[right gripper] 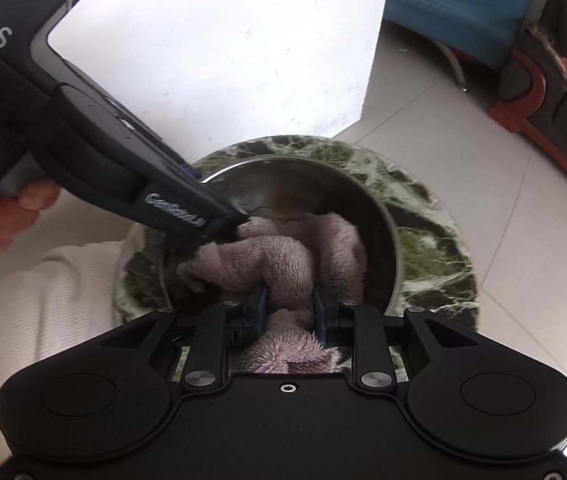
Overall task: Clean bowl
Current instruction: 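Rub the pink towel against the bowl bottom with the right gripper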
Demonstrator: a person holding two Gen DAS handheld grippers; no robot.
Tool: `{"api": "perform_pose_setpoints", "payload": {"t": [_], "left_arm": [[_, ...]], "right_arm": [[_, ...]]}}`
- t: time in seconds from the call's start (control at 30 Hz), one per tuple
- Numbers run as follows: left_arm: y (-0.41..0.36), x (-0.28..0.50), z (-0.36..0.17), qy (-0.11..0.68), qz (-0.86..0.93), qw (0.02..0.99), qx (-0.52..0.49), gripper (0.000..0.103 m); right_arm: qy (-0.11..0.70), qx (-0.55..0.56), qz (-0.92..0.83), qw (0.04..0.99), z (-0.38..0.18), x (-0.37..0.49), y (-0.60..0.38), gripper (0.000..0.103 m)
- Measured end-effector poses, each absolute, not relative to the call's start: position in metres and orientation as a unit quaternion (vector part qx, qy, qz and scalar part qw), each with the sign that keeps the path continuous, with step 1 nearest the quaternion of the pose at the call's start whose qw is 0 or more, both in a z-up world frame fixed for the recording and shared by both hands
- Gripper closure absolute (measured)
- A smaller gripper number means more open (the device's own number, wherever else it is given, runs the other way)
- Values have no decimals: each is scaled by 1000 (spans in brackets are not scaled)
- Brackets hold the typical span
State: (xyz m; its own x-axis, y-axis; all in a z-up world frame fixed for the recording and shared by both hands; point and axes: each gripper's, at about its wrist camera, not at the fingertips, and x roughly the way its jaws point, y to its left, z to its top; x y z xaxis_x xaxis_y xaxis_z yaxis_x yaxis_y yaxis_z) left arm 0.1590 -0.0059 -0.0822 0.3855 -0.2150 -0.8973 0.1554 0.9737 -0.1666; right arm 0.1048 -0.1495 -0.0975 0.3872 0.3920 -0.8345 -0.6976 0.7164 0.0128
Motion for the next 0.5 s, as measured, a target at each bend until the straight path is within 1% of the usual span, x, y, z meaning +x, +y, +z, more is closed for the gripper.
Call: {"api": "perform_pose_setpoints", "payload": {"t": [0.1,0.17,0.3,0.33,0.37,0.5], "left_arm": [[-5,158,-83,543,-112,832,-27,85],[-4,159,-84,543,-113,831,-28,84],[-3,159,-84,544,-113,831,-28,84],[-3,159,-84,544,-113,831,-28,83],[-3,158,-84,544,-112,831,-29,83],[-3,157,-84,544,-112,831,-29,83]], "right_arm": [[430,-188,346,813,-93,103,-146,79],[407,-221,331,822,-90,106,-143,79],[388,-238,314,833,-84,114,-147,80],[389,-241,310,833,-84,115,-148,79],[395,-243,308,831,-86,114,-149,73],[410,-243,306,824,-96,108,-152,72]]}}
